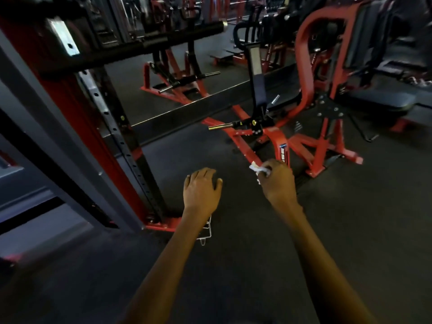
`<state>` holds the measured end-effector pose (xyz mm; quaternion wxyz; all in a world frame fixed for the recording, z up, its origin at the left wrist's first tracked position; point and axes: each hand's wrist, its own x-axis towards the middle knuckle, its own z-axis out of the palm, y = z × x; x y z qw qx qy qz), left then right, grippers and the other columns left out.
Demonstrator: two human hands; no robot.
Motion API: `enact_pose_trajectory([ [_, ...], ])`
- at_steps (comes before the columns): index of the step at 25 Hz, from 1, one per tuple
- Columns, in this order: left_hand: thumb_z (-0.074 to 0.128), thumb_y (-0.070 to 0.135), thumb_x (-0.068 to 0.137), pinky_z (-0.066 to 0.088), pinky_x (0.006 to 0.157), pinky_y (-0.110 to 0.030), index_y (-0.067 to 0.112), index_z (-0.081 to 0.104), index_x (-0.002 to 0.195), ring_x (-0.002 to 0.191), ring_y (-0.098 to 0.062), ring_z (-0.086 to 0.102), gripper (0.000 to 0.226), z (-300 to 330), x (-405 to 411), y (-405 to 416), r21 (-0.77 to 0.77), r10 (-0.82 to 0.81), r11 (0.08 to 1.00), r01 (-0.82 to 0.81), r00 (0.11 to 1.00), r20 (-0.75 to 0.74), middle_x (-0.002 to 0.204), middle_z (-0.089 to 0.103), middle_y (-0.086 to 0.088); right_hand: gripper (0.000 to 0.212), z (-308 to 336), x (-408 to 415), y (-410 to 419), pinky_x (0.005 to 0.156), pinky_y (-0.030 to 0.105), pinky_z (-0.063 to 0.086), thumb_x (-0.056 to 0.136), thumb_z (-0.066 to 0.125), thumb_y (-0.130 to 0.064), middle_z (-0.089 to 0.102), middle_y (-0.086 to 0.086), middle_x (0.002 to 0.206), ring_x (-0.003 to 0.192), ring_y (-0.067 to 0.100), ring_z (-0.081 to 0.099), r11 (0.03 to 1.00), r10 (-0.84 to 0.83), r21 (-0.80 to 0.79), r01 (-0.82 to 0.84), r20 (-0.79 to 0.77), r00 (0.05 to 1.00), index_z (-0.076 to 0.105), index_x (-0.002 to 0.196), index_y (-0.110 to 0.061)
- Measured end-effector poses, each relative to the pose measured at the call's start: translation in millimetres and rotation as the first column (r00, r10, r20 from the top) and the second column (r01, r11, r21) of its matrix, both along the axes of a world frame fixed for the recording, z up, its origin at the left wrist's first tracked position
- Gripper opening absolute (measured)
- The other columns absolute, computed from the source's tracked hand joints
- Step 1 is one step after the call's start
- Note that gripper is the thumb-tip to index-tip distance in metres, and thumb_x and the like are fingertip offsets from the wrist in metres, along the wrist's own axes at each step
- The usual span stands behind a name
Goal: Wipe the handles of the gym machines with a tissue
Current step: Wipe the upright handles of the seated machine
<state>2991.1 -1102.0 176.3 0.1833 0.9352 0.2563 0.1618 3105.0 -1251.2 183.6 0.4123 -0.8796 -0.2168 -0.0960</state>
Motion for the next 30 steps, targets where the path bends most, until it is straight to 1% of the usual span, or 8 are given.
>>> enact_pose_trajectory([
  [4,0.050,0.035,0.098,0.031,0.113,-0.041,0.017,0.053,0.135,0.129,-0.020,0.047,0.041,-1.3,72.2,-35.9,0.009,-0.007,1.000,0.007,0.999,0.034,0.137,0.055,-0.003,0.010,-0.3,63.2,-30.7,0.067,0.029,0.045,0.081,0.059,-0.005,0.065,0.011,0.089,0.080,0.026,0.061,1.000,0.020,-0.025,-0.019,0.022,1.000,0.064,0.089,-0.007],
  [8,0.050,0.035,0.098,0.033,0.112,-0.041,0.017,0.053,0.134,0.128,-0.020,0.048,0.041,-3.2,146.9,-73.9,-0.029,0.004,1.000,-0.003,1.000,0.025,0.136,0.055,-0.003,0.016,1.8,136.9,-53.8,0.069,0.033,0.046,0.082,0.056,-0.007,0.063,0.012,0.092,0.084,0.029,0.061,0.994,0.067,-0.088,-0.063,0.045,0.997,0.064,0.096,-0.007],
  [13,0.050,0.036,0.098,0.032,0.112,-0.041,0.017,0.053,0.134,0.127,-0.020,0.048,0.041,6.7,237.9,-85.4,-0.007,0.037,0.999,-0.037,0.999,0.006,0.136,0.055,-0.003,0.021,10.0,234.6,-58.1,0.069,0.029,0.039,0.082,0.056,-0.003,0.064,0.017,0.095,0.087,0.032,0.060,0.991,0.125,-0.063,-0.120,0.080,0.989,0.066,0.101,-0.005],
  [17,0.050,0.036,0.098,0.033,0.111,-0.041,0.016,0.054,0.133,0.125,-0.021,0.049,0.041,9.8,308.8,-60.8,0.016,0.058,0.998,-0.058,0.998,0.000,0.134,0.056,-0.003,0.017,5.5,311.8,-35.7,0.068,0.026,0.036,0.082,0.057,-0.002,0.065,0.016,0.095,0.088,0.031,0.061,0.989,0.147,-0.029,-0.146,0.025,0.989,0.067,0.096,-0.003],
  [21,0.050,0.035,0.098,0.033,0.111,-0.039,0.015,0.055,0.132,0.125,-0.022,0.050,0.040,9.3,405.2,-14.0,0.007,0.069,0.998,-0.069,0.997,0.023,0.133,0.057,-0.004,0.012,4.8,415.0,10.2,0.072,0.036,0.045,0.079,0.058,-0.002,0.064,0.019,0.091,0.085,0.035,0.060,0.986,0.157,-0.063,-0.155,0.032,0.987,0.065,0.089,0.000],
  [23,0.051,0.033,0.098,0.032,0.109,-0.036,0.016,0.055,0.132,0.125,-0.022,0.049,0.039,16.0,458.3,11.7,0.002,0.069,0.998,-0.069,0.997,0.043,0.134,0.057,-0.003,0.011,9.4,468.3,34.6,0.072,0.040,0.045,0.079,0.059,-0.005,0.064,0.020,0.090,0.085,0.036,0.059,0.985,0.144,-0.099,-0.140,0.035,0.989,0.065,0.088,-0.001],
  [27,0.051,0.031,0.097,0.036,0.108,-0.040,0.017,0.055,0.132,0.123,-0.024,0.052,0.038,27.7,560.0,58.8,0.015,0.060,0.998,-0.061,0.996,0.062,0.132,0.058,-0.003,0.012,24.8,564.7,81.6,0.073,0.039,0.047,0.079,0.059,-0.005,0.065,0.018,0.090,0.085,0.036,0.060,0.983,0.157,-0.109,-0.151,0.052,0.986,0.066,0.089,-0.004],
  [30,0.055,0.029,0.095,0.038,0.105,-0.039,0.016,0.059,0.126,0.117,-0.025,0.056,0.034,30.3,627.3,95.2,0.000,0.057,0.998,-0.057,0.996,0.070,0.126,0.062,-0.004,0.009,33.0,635.1,120.9,0.069,0.036,0.044,0.079,0.058,-0.004,0.065,0.017,0.087,0.083,0.033,0.060,0.984,0.153,-0.095,-0.148,0.044,0.987,0.064,0.086,-0.003],
])
